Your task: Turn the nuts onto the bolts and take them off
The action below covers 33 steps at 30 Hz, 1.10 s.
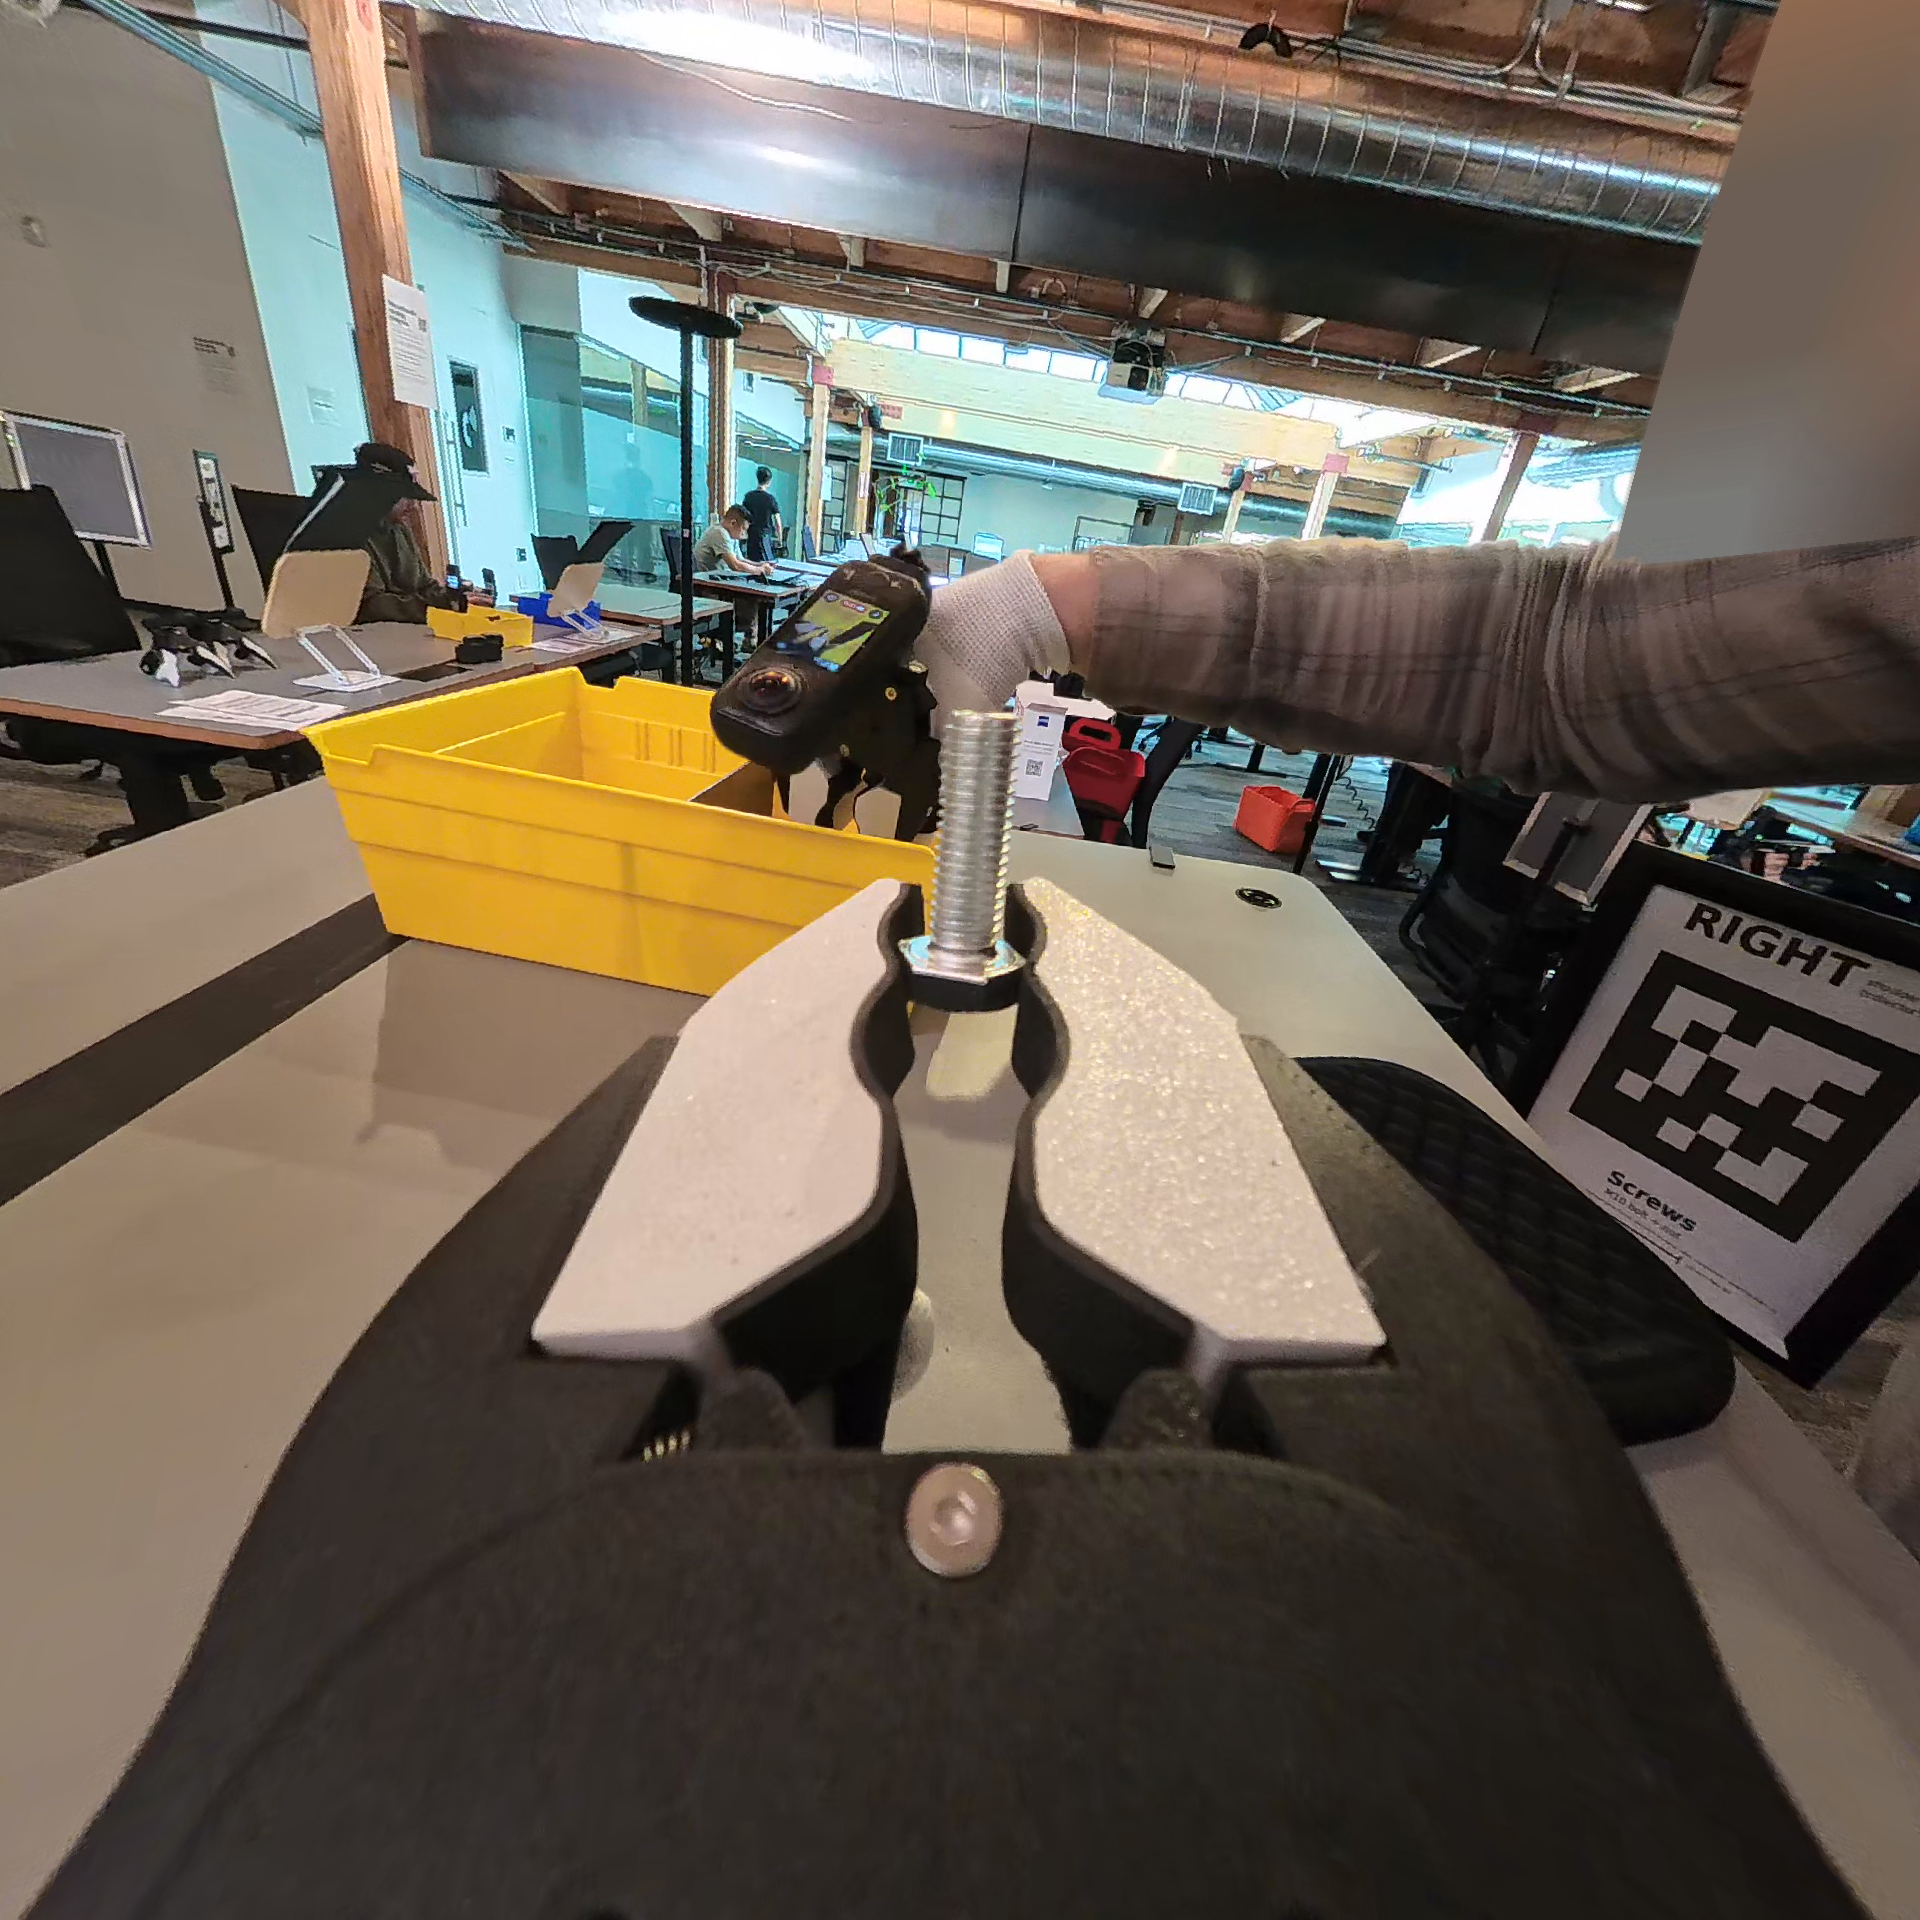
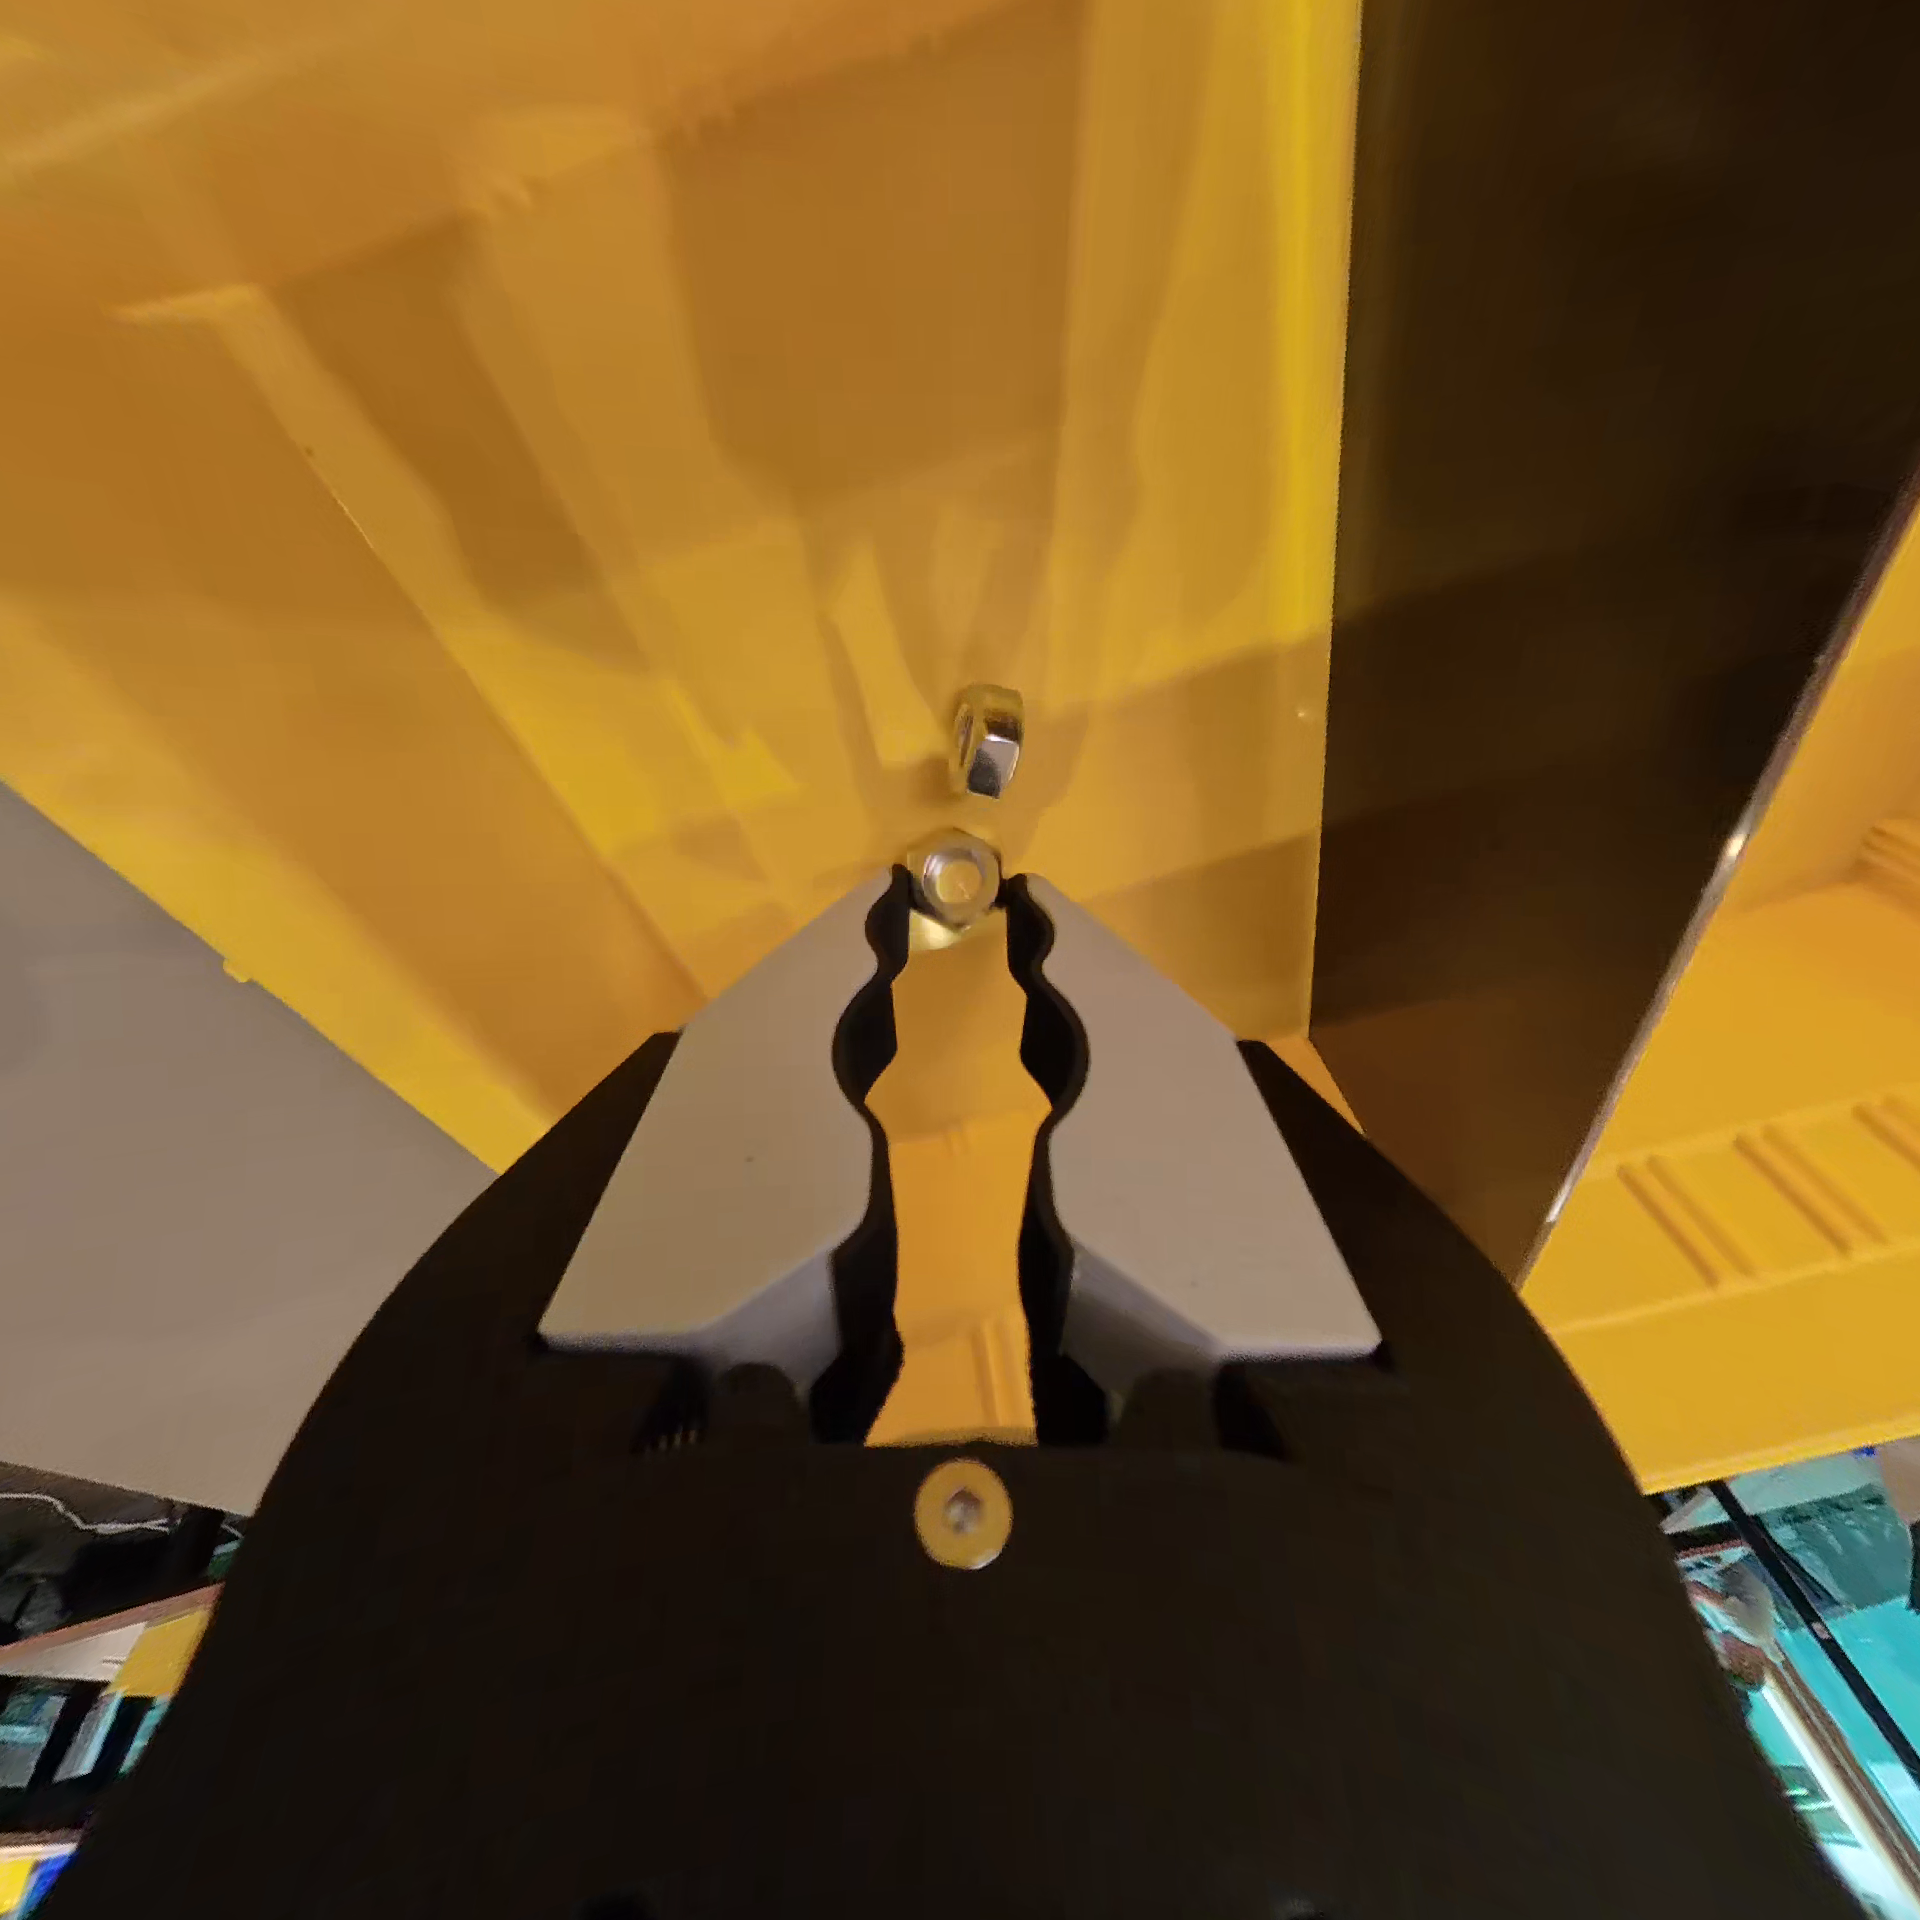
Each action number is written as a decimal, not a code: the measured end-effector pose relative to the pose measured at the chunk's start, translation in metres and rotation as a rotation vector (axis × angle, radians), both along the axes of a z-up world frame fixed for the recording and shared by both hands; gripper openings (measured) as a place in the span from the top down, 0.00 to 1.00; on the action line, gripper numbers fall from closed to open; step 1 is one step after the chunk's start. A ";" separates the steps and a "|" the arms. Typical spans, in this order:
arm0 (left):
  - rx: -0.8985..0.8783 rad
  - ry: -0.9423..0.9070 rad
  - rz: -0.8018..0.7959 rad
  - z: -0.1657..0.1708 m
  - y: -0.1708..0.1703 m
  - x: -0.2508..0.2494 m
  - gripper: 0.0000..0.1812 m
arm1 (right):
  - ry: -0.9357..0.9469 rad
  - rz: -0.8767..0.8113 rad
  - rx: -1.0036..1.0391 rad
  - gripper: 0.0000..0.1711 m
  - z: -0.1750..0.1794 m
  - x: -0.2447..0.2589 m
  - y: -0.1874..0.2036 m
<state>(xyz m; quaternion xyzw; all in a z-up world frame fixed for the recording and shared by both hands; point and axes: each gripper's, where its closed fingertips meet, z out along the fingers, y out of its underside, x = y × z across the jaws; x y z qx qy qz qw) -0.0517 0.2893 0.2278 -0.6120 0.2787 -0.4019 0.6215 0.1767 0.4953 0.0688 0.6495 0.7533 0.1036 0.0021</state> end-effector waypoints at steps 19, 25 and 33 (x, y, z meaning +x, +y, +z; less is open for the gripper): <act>0.005 -0.084 0.031 0.014 0.002 -0.009 0.92 | 1.148 0.178 -0.050 0.85 0.217 -0.194 -0.146; 0.018 -0.075 0.023 0.017 -0.001 -0.005 0.92 | 1.394 0.212 -0.298 0.84 0.222 -0.249 -0.212; 0.022 -0.039 0.015 0.013 -0.002 0.000 0.91 | 1.463 0.149 -0.463 0.96 0.197 -0.278 -0.231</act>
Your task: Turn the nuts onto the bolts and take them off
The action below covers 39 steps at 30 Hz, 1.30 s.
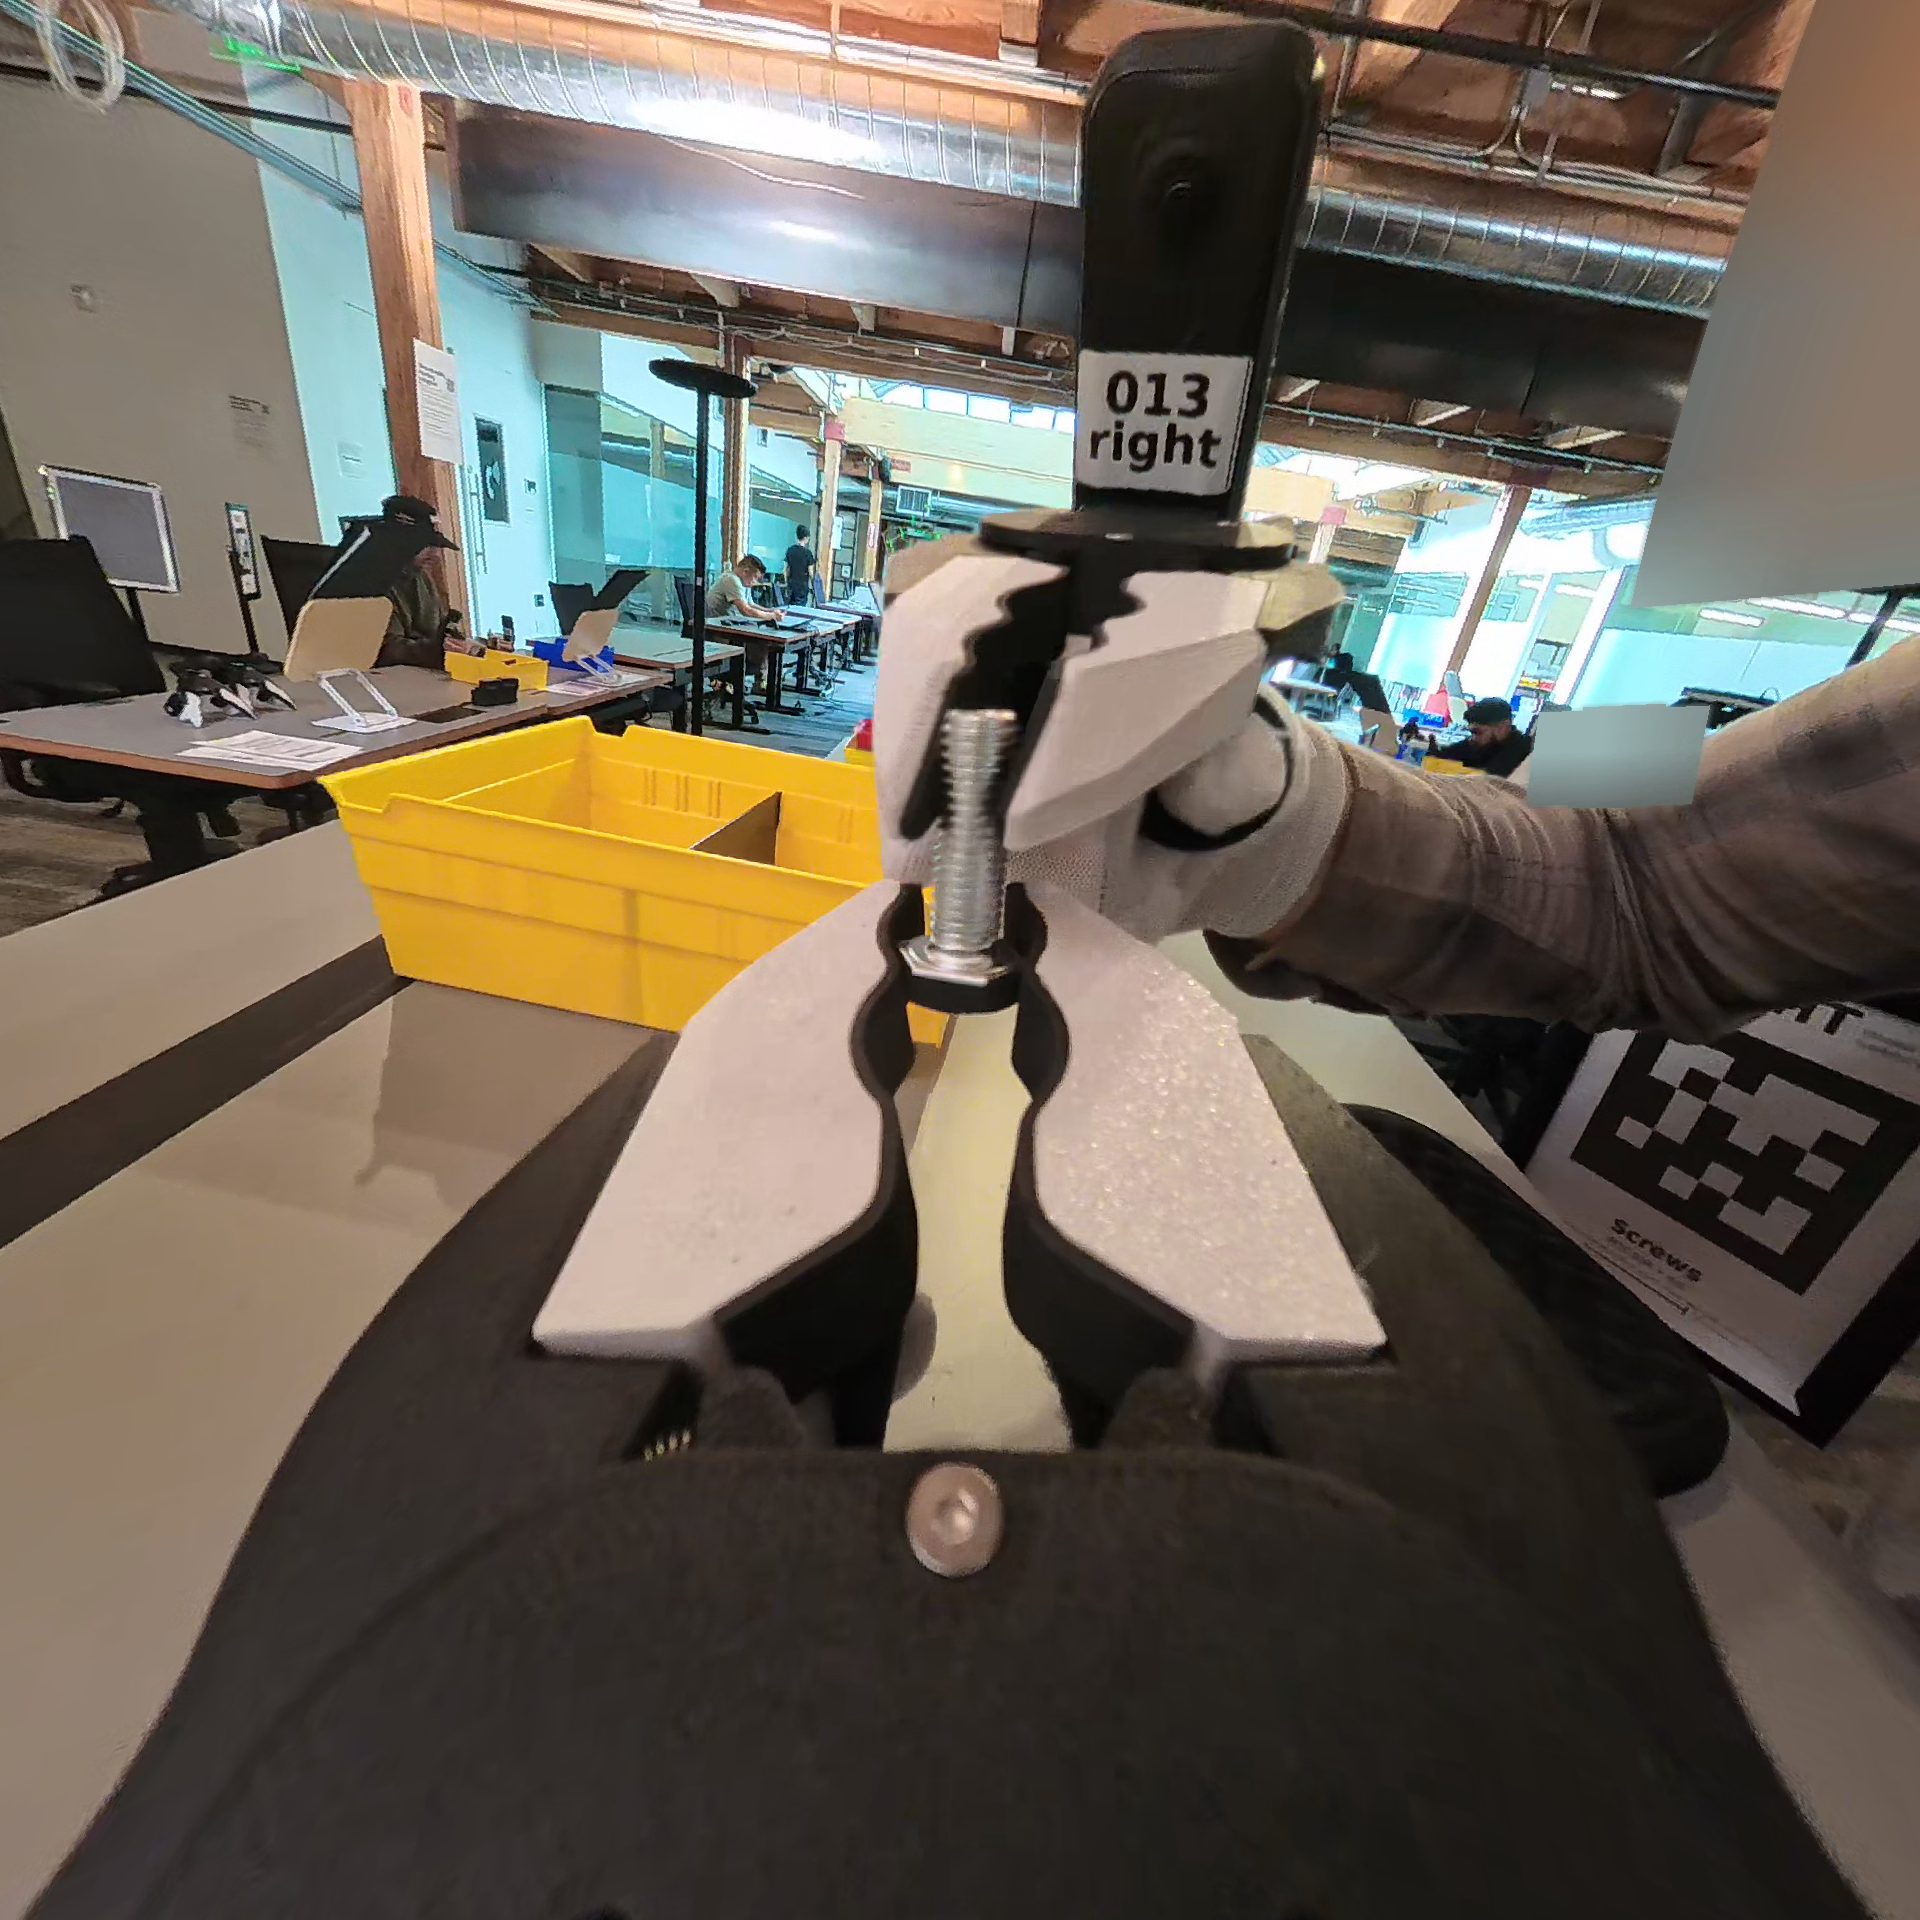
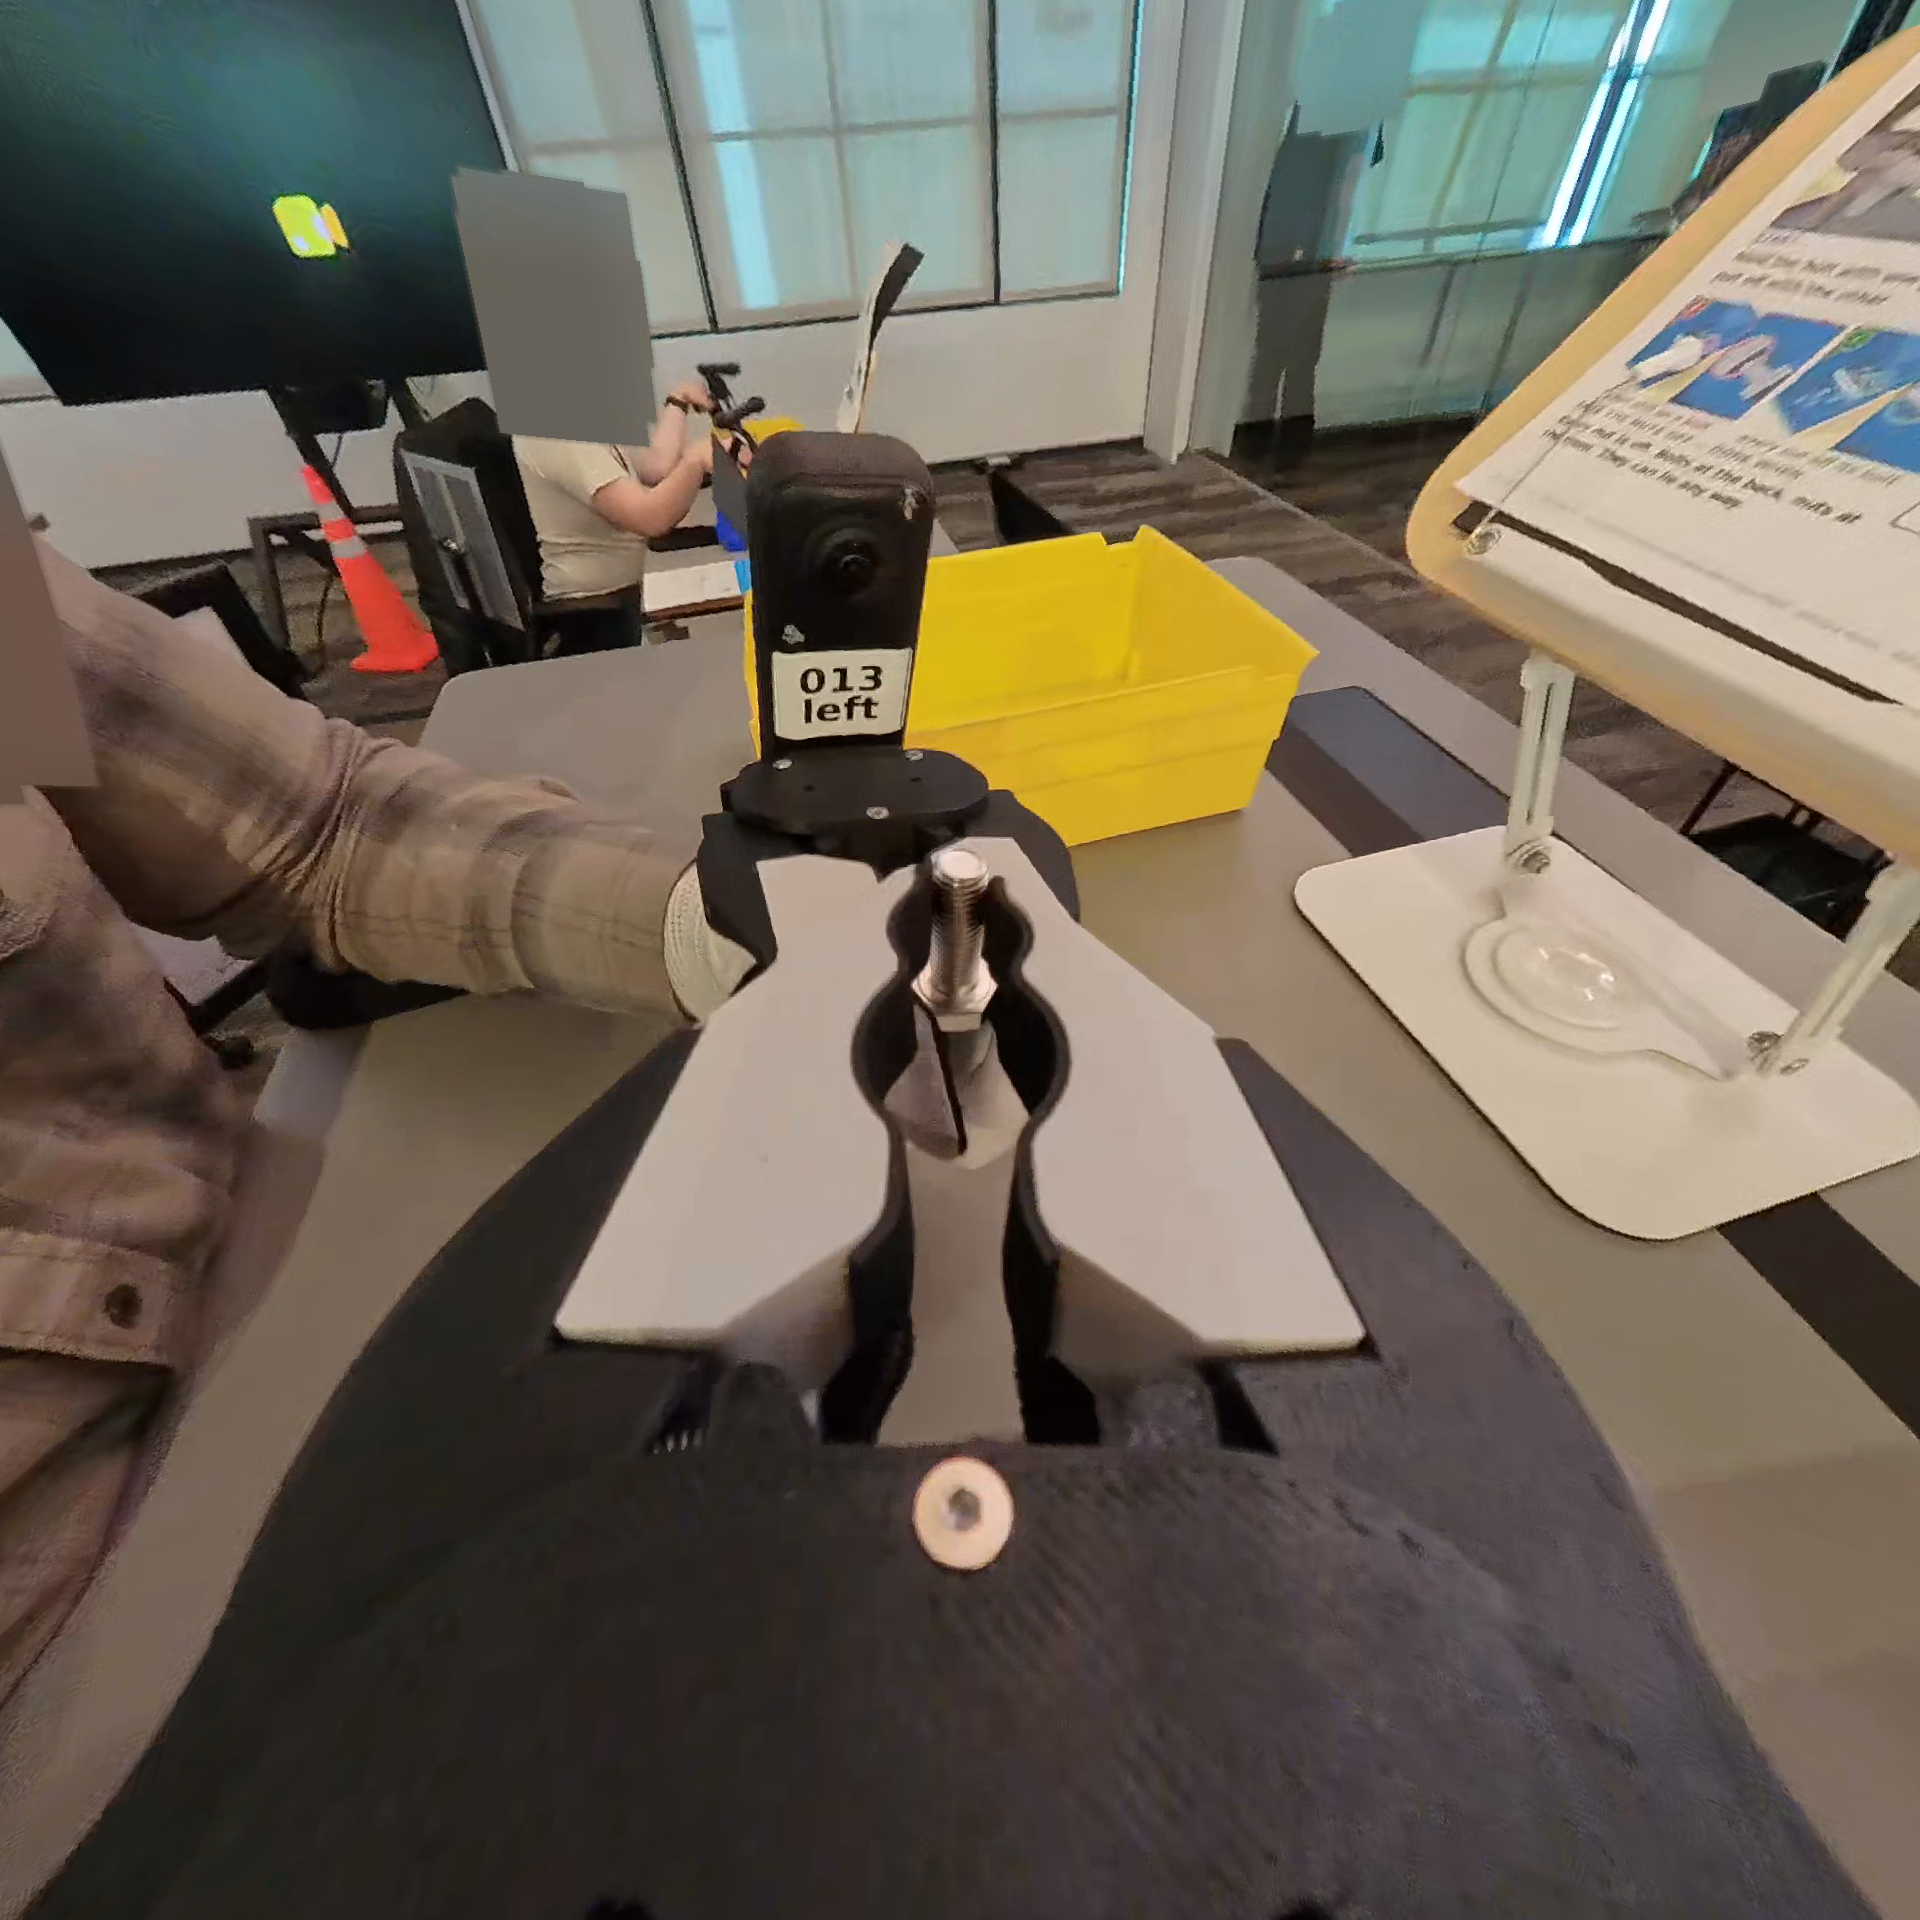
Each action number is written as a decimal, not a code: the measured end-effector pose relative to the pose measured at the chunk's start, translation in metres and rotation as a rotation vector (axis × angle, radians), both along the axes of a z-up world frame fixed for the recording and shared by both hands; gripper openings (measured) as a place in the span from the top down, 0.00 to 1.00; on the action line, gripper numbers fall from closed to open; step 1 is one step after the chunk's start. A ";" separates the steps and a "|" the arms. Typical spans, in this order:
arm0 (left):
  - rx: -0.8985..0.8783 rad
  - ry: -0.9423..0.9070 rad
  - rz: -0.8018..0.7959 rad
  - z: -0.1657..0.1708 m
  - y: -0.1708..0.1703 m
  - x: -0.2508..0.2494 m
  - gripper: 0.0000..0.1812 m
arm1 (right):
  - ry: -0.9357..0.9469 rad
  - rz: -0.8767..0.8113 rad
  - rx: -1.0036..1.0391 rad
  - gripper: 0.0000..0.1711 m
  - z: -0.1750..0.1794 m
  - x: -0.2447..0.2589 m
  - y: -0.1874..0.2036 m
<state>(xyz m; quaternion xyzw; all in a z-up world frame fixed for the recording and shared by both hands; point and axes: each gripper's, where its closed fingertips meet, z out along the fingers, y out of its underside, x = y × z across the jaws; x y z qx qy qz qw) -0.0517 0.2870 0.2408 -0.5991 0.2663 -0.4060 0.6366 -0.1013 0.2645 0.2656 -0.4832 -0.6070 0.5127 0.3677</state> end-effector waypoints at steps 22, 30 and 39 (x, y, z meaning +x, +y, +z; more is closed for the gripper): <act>0.010 0.120 0.071 -0.015 0.009 -0.006 1.00 | -0.491 -0.613 0.256 0.96 -0.028 0.131 0.276; 0.005 0.149 0.077 -0.022 0.011 -0.005 0.99 | -1.008 -0.658 0.289 0.96 -0.141 0.185 0.351; 0.002 0.159 0.082 -0.024 0.012 -0.007 0.99 | -1.222 -0.611 0.214 0.96 -0.192 0.197 0.368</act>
